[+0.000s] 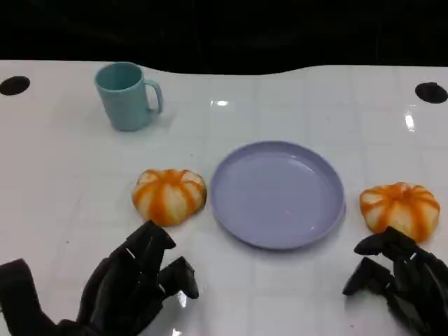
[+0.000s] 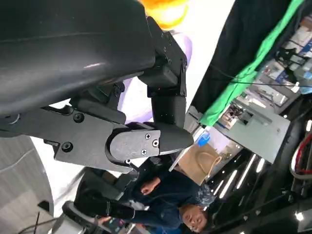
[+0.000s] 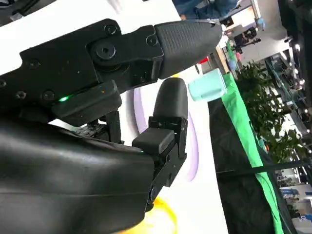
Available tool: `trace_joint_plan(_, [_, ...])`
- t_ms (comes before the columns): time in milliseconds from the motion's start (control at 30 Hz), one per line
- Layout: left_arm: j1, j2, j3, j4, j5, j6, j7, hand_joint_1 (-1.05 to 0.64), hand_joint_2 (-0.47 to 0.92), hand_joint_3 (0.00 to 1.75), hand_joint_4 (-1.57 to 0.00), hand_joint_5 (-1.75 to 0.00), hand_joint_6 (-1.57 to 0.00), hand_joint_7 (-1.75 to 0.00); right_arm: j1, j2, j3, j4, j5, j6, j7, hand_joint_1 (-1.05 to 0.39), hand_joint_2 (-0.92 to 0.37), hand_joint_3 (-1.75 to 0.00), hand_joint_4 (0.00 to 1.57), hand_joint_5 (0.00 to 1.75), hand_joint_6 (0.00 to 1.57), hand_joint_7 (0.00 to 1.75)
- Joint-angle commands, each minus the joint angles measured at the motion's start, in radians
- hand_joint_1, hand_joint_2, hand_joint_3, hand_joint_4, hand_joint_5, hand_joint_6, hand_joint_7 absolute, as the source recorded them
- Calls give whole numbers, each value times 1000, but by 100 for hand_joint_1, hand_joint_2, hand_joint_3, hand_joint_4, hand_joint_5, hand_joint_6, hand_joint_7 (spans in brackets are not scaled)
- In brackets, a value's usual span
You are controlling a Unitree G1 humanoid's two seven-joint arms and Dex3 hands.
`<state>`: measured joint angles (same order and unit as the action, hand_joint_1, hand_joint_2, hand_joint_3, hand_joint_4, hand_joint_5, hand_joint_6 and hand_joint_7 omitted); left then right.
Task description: Grasp the bread from the table and place it into the plate.
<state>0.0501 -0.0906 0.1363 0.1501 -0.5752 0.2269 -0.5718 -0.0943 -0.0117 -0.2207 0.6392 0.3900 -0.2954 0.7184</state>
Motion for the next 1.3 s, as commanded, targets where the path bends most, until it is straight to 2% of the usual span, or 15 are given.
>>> trace_joint_plan(33, [-8,22,-8,17,60,-109,-11,-51,92,39,-72,-175,-45,-175,-5,-11,-8,8,8,-10,4,-52,-92,-28,63,152,56,122])
trace_joint_plan(67, [-14,27,-15,29,95,-171,-18,-53,92,41,-65,-172,-49,-151,-7,-11,-7,9,9,-7,4,-53,-92,-28,63,152,56,122])
trace_joint_plan(133, [-26,36,-28,54,172,-299,-9,-54,92,42,-60,-170,-52,-137,-9,-11,-5,8,9,-1,4,-54,-92,-27,63,152,56,121])
trace_joint_plan(167, [-32,38,-33,65,204,-351,3,-53,92,33,-60,-151,-58,-106,-10,-11,-5,8,8,1,2,-54,-92,-26,63,152,56,121])
trace_joint_plan(267, [-53,50,-48,98,300,-508,28,-51,92,24,-57,-121,-66,-53,-11,-8,-3,5,9,7,-1,-55,-92,-25,63,152,57,121])
trace_joint_plan(333, [-66,68,-60,122,380,-607,64,-50,92,22,-56,-114,-67,-41,-15,-4,-6,6,15,10,1,-55,-92,-25,63,152,57,120])
trace_joint_plan(367, [-72,79,-67,134,430,-662,91,-50,92,20,-49,-97,-63,-30,-17,-2,-9,8,20,11,4,-54,-92,-24,63,152,57,120])
trace_joint_plan(433, [-90,107,-77,155,541,-751,162,-50,92,19,-45,-87,-61,-23,-24,-1,-12,14,28,19,10,-53,-92,-24,63,152,57,120])
trace_joint_plan(467, [-101,123,-81,162,599,-782,204,-48,92,14,-36,-77,-58,-16,-27,-3,-12,19,28,19,11,-53,-92,-24,63,152,57,120])
trace_joint_plan(533, [-120,154,-89,172,696,-830,278,-47,92,11,-29,-68,-55,-9,-29,-3,-10,23,24,11,5,-52,-92,-25,63,152,57,120])
trace_joint_plan(700, [-174,231,-106,203,929,-933,486,-41,89,5,-22,-60,-49,-2,-34,0,-12,31,30,10,13,-53,-92,-25,64,151,58,121])
trace_joint_plan(867, [-214,318,-146,183,1146,-906,652,-39,84,0,-17,-40,-42,0,-30,1,-11,36,29,4,17,-54,-92,-25,65,150,58,120])
trace_joint_plan(1067, [-244,390,-205,172,1265,-861,740,-41,82,0,-13,-28,-36,0,-22,8,-9,27,23,-4,0,-53,-92,-25,65,149,59,121])
trace_joint_plan(1167, [-270,435,-255,112,1343,-759,678,-37,80,0,-5,-23,-28,0,-17,7,-4,32,12,-27,6,-53,-92,-26,64,149,57,121])
trace_joint_plan(1300, [-316,453,-311,109,1368,-657,610,-33,78,0,0,-20,-23,0,-18,5,-5,35,18,-20,12,-54,-92,-24,62,150,56,120])
